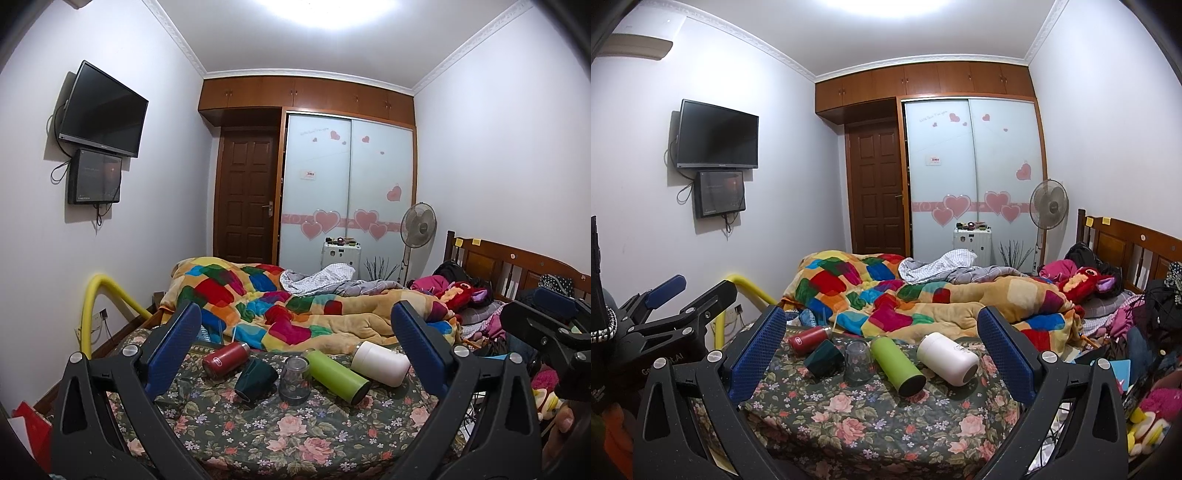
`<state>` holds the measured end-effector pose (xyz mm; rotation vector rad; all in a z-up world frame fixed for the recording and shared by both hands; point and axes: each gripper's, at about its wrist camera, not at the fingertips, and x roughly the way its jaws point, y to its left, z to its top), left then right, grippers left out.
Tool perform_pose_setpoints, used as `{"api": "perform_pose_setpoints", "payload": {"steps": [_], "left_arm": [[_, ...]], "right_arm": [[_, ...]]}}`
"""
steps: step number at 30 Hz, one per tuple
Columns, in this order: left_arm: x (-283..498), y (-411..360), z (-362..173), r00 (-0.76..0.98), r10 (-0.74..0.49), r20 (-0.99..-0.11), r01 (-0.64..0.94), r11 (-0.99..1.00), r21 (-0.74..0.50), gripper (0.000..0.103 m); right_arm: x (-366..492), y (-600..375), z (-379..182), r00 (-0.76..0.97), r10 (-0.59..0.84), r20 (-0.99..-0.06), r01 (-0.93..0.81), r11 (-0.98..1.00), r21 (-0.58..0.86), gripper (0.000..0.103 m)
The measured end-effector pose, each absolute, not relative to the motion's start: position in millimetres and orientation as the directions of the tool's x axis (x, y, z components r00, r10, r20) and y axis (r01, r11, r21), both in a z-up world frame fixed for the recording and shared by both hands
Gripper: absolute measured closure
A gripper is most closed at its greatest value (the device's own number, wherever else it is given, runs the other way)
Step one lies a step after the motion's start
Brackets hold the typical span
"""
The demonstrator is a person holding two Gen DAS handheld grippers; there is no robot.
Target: Flip cup upright
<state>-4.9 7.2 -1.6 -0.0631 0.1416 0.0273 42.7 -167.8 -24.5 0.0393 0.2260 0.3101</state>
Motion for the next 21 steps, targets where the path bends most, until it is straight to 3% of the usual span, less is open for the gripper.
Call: {"api": "perform_pose_setpoints", "payload": {"steps": [21], "left_arm": [[-1.5,4.9,-2.8,0.988,0.007,-0.153,-0.016,0.998,-0.06,0.0]], "right_arm": [[44.9,-169.6,-27.0,0.927,0.303,-0.222,-0.294,0.953,0.072,0.0]]}}
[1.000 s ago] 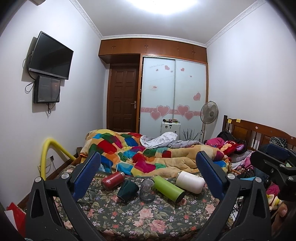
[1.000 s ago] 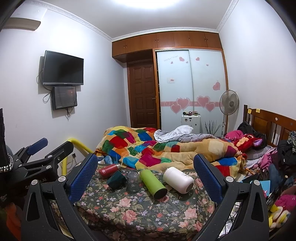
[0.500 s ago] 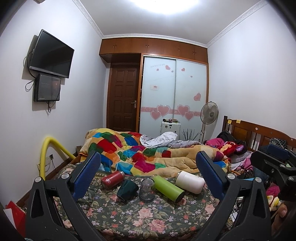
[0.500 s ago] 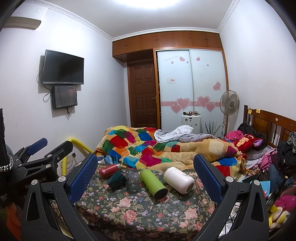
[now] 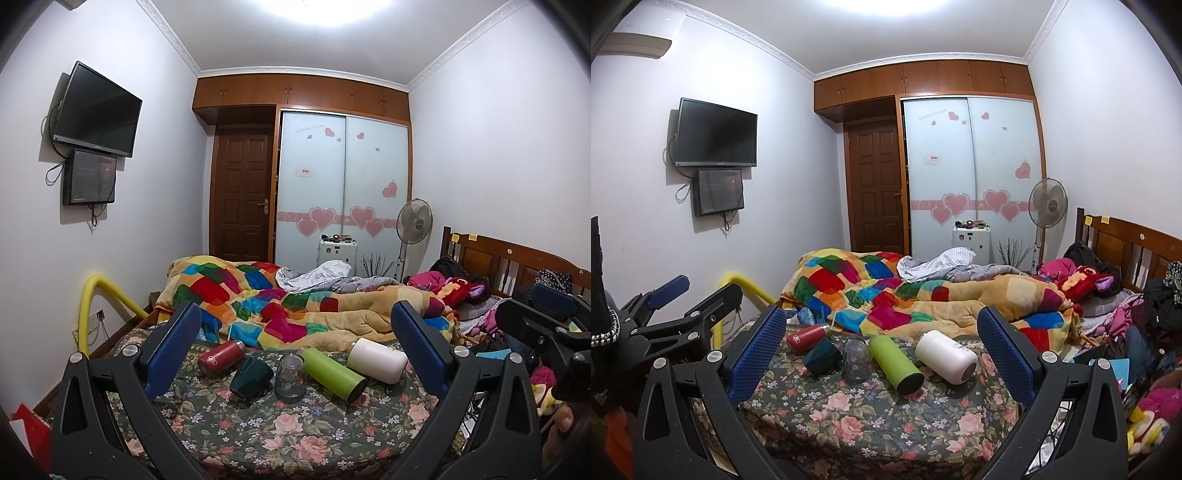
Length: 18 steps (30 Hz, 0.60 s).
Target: Flip cup upright
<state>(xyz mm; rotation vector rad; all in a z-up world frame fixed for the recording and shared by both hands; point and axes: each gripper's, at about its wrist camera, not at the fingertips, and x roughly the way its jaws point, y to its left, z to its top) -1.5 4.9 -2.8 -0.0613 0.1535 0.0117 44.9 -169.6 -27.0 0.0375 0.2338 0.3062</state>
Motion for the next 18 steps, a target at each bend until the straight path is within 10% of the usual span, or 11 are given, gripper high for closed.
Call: {"api": "perform_pose_setpoints", "payload": {"steps": [18], "left_arm": [[17.0,10.7,-11.0,0.984,0.002,-0.18,-0.014,0.998,-0.065,0.0]], "right_arm": [[59.0,-172.1,-38.0,0.919,0.293,-0.263,-0.282,0.956,0.079,0.0]]}}
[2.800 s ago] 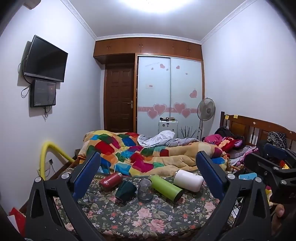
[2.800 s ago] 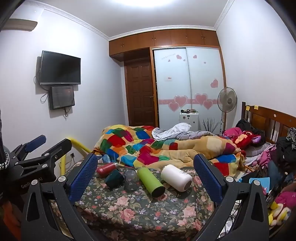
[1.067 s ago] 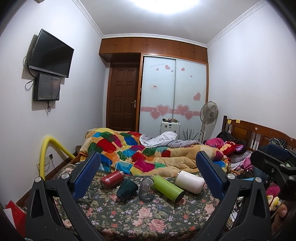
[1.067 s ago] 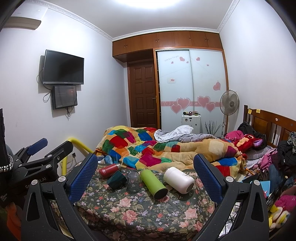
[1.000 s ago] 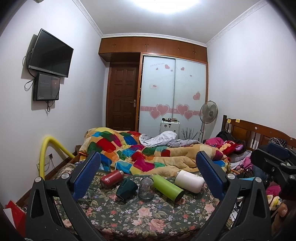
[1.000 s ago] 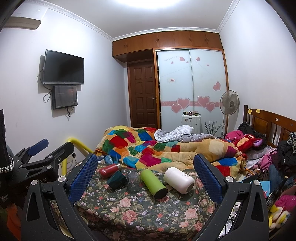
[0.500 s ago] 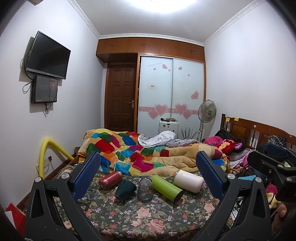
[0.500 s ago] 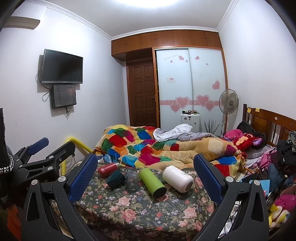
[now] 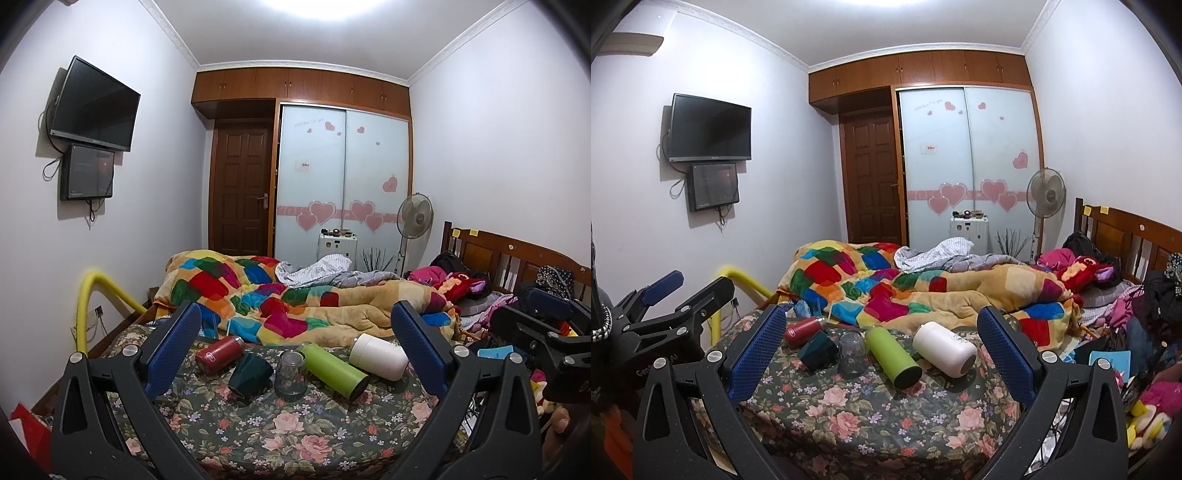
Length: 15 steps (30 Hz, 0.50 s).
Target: Flip cup upright
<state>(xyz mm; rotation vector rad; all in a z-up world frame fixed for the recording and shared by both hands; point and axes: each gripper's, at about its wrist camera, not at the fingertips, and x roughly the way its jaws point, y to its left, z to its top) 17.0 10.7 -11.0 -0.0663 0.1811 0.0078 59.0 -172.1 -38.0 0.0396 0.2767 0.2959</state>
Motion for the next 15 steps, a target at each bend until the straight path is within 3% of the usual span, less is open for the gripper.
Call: {"api": "perform_pose_setpoints", "payload": {"steps": [8,15], "left_arm": [[53.6,26.0,-35.8,0.967,0.022,-0.255,-0.043,0.996,-0.077,0.0],[148.4,69.8,-108.6,0.856,0.053,-0.514,-0.101,0.993,-0.066,0.0]], "right_arm": [[81.6,-169.6,-51.2,0.904,0.285,-0.319,-0.273,0.958,0.082,0.0],[110.9,-170.0,-68.0,0.879,0.267,-0.395,-0.249,0.964,0.096,0.0]]}}
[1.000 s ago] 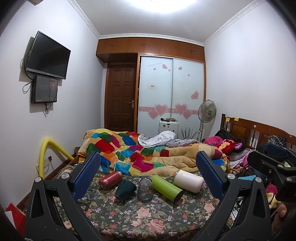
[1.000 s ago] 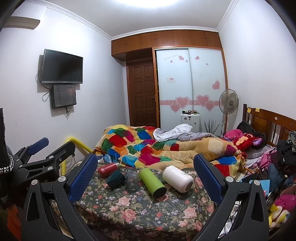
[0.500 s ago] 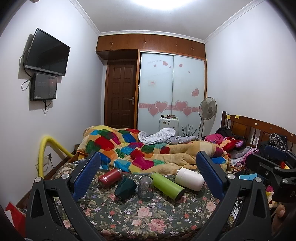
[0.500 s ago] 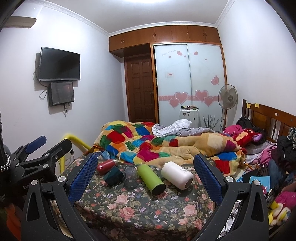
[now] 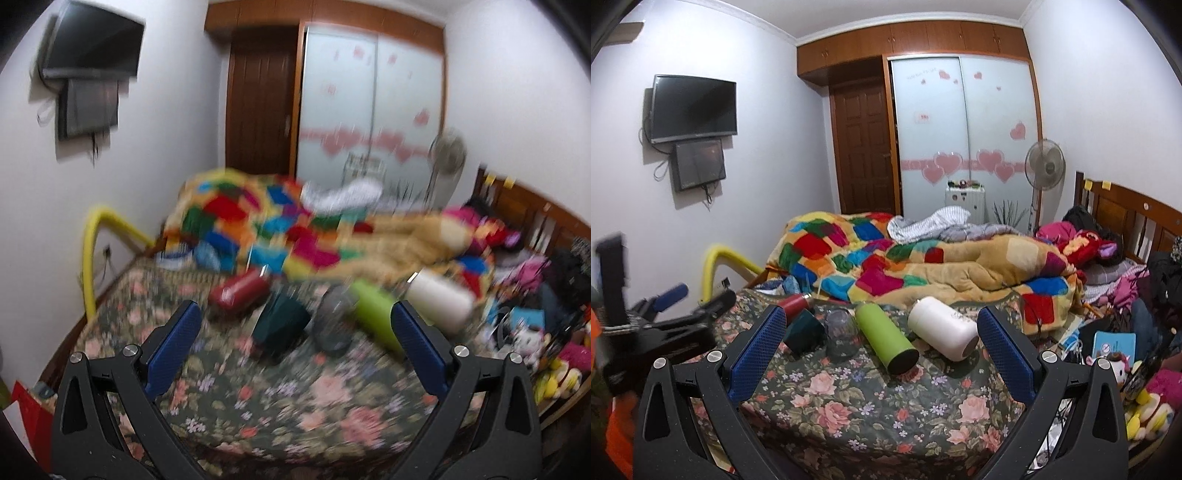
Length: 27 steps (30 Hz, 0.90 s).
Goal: Flip cup upright
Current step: 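Move the left gripper down to the dark green cup and grasp it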
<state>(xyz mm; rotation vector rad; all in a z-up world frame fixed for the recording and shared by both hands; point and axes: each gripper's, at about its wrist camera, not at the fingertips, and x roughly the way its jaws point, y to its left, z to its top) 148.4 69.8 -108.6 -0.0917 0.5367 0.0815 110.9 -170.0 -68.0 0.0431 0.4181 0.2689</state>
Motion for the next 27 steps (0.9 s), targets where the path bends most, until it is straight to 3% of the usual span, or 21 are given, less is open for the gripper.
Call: {"api": "perform_pose_setpoints", "payload": {"steps": [5,11,21,27], "left_arm": [[225.1,101.3,-179.3,0.722,-0.001,-0.692,-0.079,0.993,-0.084,0.0],[289.9,105.6,-243.5,0.597,-0.073,-0.799,-0.001,0.996,-0.091,0.01],[328.9,103.2,-269.4,0.565,-0.15,-0.811,0.107,0.988,-0.108,0.025],[333.7,101.7,-273.8,0.567,-0.113,-0.816,0.093,0.993,-0.073,0.033]], "right_arm": [[134.3,-171.6,-81.6,0.857,0.246,-0.453,-0.225,0.969,0.1,0.0],[158.6,-170.1,-100.4,0.82,0.222,-0.528,-0.202,0.975,0.096,0.0],[184.8,-164.6,-122.7,0.773,0.197,-0.604,-0.189,0.979,0.077,0.0],[185.6,-164.3,-123.8,0.77,0.189,-0.609,-0.18,0.981,0.076,0.0]]}}
